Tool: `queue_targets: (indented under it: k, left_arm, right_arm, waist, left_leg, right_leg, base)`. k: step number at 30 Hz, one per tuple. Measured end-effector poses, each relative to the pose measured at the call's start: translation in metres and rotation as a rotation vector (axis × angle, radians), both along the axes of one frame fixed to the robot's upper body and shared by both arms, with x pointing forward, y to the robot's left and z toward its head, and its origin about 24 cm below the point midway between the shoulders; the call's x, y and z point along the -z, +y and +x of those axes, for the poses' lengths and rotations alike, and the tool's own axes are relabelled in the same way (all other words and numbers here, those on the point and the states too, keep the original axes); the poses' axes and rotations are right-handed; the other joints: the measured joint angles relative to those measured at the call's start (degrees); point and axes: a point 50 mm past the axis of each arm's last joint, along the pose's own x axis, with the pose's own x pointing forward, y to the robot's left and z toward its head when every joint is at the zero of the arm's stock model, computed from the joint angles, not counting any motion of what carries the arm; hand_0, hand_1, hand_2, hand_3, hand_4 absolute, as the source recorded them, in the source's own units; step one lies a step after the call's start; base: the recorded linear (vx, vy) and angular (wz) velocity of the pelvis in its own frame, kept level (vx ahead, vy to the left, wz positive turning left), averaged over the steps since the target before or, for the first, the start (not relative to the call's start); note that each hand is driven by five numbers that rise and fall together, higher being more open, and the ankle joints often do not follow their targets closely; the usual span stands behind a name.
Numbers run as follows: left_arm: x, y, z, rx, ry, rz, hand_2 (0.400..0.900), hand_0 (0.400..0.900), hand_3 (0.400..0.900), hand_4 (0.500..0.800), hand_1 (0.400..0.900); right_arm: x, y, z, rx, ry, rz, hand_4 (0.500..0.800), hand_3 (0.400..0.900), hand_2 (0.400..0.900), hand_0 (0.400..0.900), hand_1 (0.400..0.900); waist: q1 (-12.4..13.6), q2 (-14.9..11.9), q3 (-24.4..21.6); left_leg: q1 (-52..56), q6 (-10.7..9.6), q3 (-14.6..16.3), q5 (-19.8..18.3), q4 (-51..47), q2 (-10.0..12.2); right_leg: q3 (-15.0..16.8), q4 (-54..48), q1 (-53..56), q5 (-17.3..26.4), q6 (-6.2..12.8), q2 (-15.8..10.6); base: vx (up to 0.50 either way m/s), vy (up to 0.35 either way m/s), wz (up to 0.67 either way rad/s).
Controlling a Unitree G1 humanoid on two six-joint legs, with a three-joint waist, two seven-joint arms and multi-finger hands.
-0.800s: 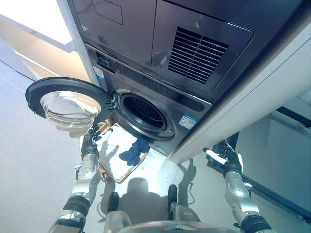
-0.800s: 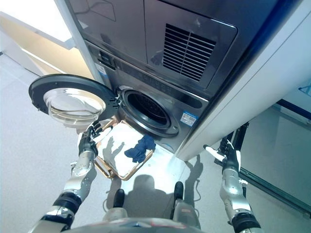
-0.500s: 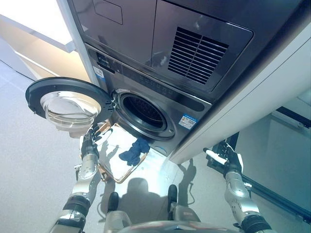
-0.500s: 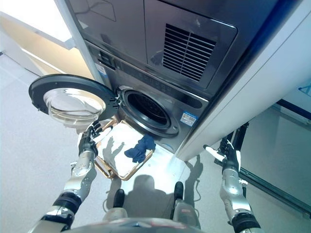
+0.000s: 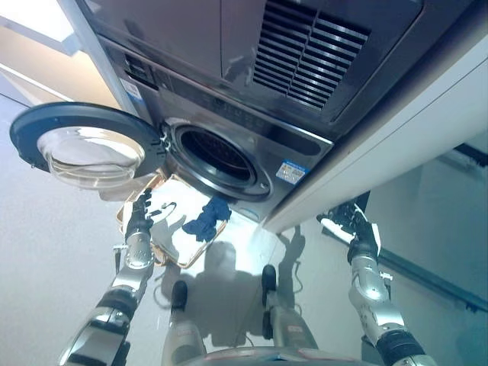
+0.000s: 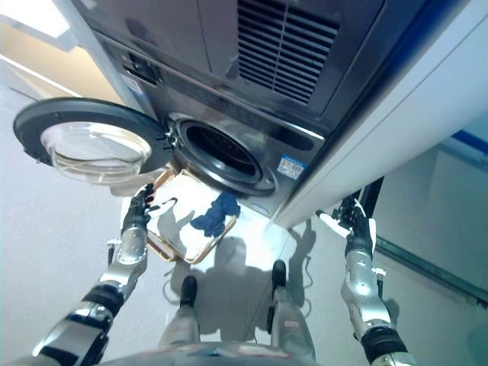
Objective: Put the clothes in the basket into the washing machine.
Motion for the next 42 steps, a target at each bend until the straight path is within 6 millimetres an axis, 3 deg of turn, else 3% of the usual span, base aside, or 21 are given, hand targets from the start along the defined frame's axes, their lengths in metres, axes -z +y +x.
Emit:
queue_targets:
  k: [7,15,19,27,34,42]
  left_arm:
    - [-0.049,-0.028,0.048,0.065,-0.159,0.03,0.9,0.9,0.9,0.8,0.9]
    - [-0.103,-0.044,0.086,0.1,-0.289,0.085,0.9,0.9,0.9,0.8,0.9]
    - [-0.121,-0.046,0.095,0.088,-0.332,0.107,0.9,0.9,0.9,0.8,0.9]
    - [-0.159,-0.031,0.105,0.04,-0.422,0.206,0.9,0.9,0.9,0.8,0.9]
    - [-0.167,-0.02,0.111,-0.008,-0.389,0.251,0.9,0.9,0.9,0.8,0.9]
    - [-0.193,-0.025,0.119,-0.015,-0.437,0.289,0.9,0.9,0.9,0.8,0.9]
  right_arm:
    - [-0.066,0.002,0.037,-0.046,-0.288,-0.066,0.8,0.9,0.9,0.9,0.9]
    - [-0.123,0.009,0.051,-0.033,-0.538,-0.08,0.8,0.9,0.9,0.9,0.9]
    - [-0.137,0.01,0.05,-0.023,-0.6,-0.087,0.8,0.9,0.9,0.9,0.9]
    - [-0.167,0.014,0.044,-0.012,-0.77,-0.134,0.8,0.9,0.9,0.9,0.9]
    - [-0.185,0.02,0.038,-0.018,-0.884,-0.147,0.8,0.9,0.9,0.9,0.9]
    - [-0.204,0.027,0.036,-0.029,-0.98,-0.157,0.8,0.9,0.9,0.9,0.9]
  waist:
    - [-1.47,3.31,9.32]
    - [-2.9,5.05,14.91]
    - [-3.29,5.18,15.54]
    - [-4.11,5.18,17.21]
    - [-4.69,5.16,17.22]
    - [-6.05,5.09,17.26]
  left_leg:
    - [-9.59,0.57,0.75,0.5,2.99,-0.42]
    - [-18.19,-0.53,1.08,1.54,2.94,-0.36]
    - [-20.75,-0.62,1.31,1.59,2.81,-0.38]
    - [-26.84,-0.84,1.39,2.21,2.89,-0.33]
    - [-31.14,-0.78,2.48,2.51,3.17,-0.71]
    - [-35.62,-0.83,2.17,3.38,3.1,-0.69]
  right_leg:
    - [2.47,3.01,-10.51,0.96,-0.66,0.08]
    - [2.84,4.08,-20.04,2.06,-0.81,0.13]
    - [2.63,4.14,-22.82,2.05,-0.8,0.07]
    - [2.96,5.45,-29.72,2.1,-0.89,0.18]
    - [4.37,7.1,-35.33,2.07,-0.85,0.03]
    - [4.51,7.99,-40.18,1.98,-0.73,0.08]
  base:
    - [-0.14,-0.009,-0.04]
    - [-0.08,-0.02,-0.02]
    - [-0.03,-0.036,0.0]
    - [-0.01,-0.009,0.0]
    - [-0.02,-0.001,-0.05]
    - [-0.02,-0.031,-0.02]
